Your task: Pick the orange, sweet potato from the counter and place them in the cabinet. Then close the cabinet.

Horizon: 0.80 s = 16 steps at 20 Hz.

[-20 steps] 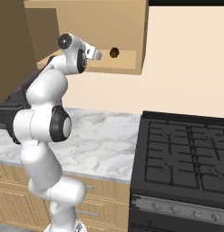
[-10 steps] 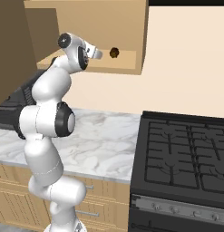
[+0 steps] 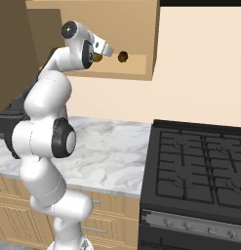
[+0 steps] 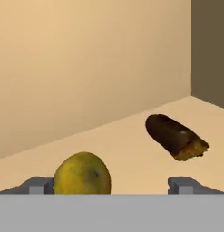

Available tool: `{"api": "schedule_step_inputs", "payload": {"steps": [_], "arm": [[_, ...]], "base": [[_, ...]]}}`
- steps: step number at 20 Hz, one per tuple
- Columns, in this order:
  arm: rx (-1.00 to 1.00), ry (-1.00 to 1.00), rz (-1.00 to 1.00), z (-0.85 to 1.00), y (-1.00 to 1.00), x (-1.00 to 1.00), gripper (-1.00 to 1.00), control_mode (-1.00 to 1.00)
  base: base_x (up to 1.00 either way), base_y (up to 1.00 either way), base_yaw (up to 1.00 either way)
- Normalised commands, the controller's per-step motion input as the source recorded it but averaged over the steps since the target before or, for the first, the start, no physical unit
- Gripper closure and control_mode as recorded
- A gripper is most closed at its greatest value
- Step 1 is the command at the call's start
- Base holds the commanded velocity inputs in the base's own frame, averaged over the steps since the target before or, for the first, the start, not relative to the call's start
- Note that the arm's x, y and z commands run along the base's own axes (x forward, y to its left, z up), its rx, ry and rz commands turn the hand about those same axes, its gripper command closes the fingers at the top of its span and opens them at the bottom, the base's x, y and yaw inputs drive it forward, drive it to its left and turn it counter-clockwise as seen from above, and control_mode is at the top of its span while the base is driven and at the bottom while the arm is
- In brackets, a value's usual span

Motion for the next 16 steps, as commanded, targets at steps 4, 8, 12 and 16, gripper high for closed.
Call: {"api": "schedule_step_inputs", "payload": {"steps": [4,8,12,16], "arm": [[0.00,0.24,0.06,0.00,0.00,-1.00,-1.00,-1.00],[0.00,0.04,0.04,0.09,-0.07,-1.00,-1.00,-1.00],[0.00,-0.03,0.06,0.14,-0.02,-1.00,-1.00,-1.00],[0.00,-0.18,0.06,0.00,-0.06,-1.00,-1.00,-1.00]], "base": [[0.00,0.00,0.00],[0.00,0.00,0.00],[0.00,0.00,0.00],[0.00,0.00,0.00]]}}
